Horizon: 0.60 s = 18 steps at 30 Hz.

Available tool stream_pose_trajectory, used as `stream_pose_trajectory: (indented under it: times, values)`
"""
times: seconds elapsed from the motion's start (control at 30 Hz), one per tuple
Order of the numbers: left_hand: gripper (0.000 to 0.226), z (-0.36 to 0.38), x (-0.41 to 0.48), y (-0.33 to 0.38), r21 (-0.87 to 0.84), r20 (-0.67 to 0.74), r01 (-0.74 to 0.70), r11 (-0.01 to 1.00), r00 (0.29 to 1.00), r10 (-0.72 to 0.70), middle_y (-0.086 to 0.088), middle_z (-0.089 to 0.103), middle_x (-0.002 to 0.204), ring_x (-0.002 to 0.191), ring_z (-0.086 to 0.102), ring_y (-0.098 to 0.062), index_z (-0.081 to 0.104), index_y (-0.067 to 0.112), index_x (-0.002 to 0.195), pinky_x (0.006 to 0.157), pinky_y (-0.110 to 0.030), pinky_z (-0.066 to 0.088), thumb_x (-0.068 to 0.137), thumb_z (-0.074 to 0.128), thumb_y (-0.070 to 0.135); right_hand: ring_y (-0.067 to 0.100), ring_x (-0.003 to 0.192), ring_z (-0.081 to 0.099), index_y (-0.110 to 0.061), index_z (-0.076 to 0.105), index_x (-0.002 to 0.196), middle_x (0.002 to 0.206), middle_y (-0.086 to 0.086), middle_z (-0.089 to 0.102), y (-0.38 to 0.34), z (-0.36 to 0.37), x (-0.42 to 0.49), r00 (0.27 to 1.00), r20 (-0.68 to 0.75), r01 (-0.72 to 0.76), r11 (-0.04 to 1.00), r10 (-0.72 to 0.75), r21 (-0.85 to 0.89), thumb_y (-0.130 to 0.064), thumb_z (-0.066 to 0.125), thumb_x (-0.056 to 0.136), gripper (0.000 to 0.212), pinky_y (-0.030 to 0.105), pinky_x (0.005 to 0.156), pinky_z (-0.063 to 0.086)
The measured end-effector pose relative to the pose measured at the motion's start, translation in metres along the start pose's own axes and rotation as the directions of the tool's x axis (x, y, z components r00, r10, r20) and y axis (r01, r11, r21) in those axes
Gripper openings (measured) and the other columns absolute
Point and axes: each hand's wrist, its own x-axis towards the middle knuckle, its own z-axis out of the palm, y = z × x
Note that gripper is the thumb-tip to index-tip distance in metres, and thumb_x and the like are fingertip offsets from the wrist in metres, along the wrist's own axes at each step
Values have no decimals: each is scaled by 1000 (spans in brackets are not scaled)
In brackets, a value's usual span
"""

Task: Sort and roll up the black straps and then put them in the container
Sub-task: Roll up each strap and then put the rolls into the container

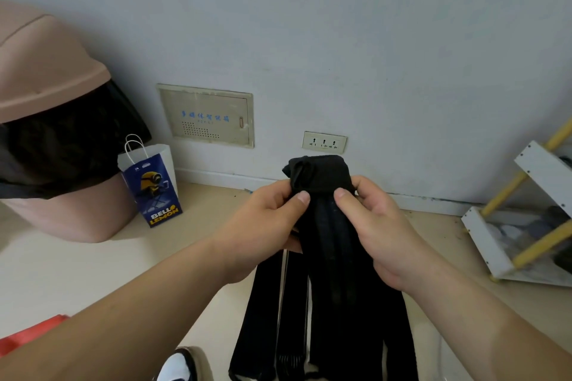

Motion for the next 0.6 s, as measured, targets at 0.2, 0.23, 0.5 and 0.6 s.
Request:
stream_pose_trajectory:
  times: [0.2,0.23,0.5,0.6]
  values:
    - [30,2,4,-1,-69,-76,5,998,997,-10,-15,78,99,81,72,-26,65,28,130,64,-34,61,112,46,14,36,88,77,-30,69,120,106,27,77,-1,-2,-1,997,64,-48,997,44,63,-11,54,109,26,47,79,63]
    - [31,1,5,-2,-92,-94,4,996,995,-12,-12,78,92,78,72,-24,65,31,130,62,-33,60,111,48,12,37,92,77,-31,70,120,108,25,77,-1,-1,-1,996,61,-68,994,63,86,-10,55,108,29,49,83,62]
    - [36,6,9,1,-258,-182,-1,966,982,-48,-12,74,87,65,65,-26,81,22,110,51,-30,55,103,53,0,32,95,77,-16,75,109,112,22,78,-6,3,3,977,52,-212,942,205,259,-5,56,102,23,47,89,60]
    - [34,8,10,3,-277,-173,0,961,984,-50,-9,70,78,54,62,-20,82,17,101,47,-28,51,101,53,-2,30,91,78,-23,83,92,107,18,80,-5,3,7,977,67,-213,921,203,326,0,53,101,38,40,79,64]
